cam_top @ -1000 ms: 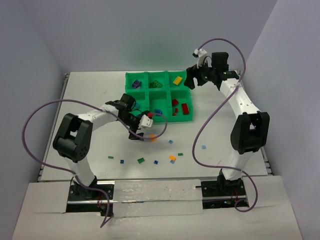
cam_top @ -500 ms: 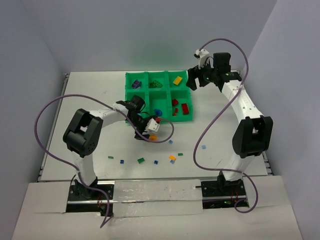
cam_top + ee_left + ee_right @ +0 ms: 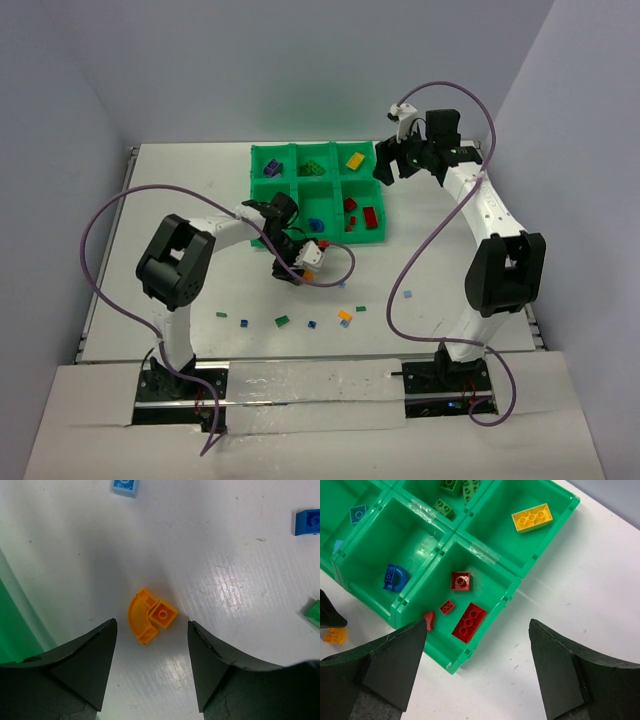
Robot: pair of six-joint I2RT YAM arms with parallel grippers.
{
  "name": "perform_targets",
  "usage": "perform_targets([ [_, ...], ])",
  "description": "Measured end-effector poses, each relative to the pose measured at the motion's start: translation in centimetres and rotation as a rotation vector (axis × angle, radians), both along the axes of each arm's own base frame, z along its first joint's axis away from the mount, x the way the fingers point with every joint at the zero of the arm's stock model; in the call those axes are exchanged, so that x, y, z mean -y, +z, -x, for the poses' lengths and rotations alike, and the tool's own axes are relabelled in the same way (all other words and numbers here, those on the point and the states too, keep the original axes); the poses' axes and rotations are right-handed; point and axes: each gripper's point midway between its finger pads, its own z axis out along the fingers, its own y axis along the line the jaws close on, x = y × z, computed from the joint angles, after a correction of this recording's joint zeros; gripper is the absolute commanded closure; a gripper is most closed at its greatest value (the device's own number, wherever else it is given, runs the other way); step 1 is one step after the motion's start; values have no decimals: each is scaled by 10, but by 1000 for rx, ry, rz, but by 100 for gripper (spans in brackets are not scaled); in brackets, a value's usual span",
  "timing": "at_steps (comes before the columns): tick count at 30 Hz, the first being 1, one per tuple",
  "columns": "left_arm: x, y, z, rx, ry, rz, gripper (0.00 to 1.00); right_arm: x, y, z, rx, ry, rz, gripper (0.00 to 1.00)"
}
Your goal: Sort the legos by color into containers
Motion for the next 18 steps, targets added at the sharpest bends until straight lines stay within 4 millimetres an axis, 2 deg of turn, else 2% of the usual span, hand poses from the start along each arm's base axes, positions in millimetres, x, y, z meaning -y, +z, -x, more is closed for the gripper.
perform_targets([
  [4, 1, -2, 2, 0, -8, -9, 35, 1, -2, 1, -7, -3, 5, 10],
  [10, 5, -3, 1, 7, -19, -16, 49, 3, -2, 3, -5, -10, 9, 10],
  [18, 5, -3, 1, 7, -14, -22, 61, 4, -9, 10, -26, -13, 14, 9],
])
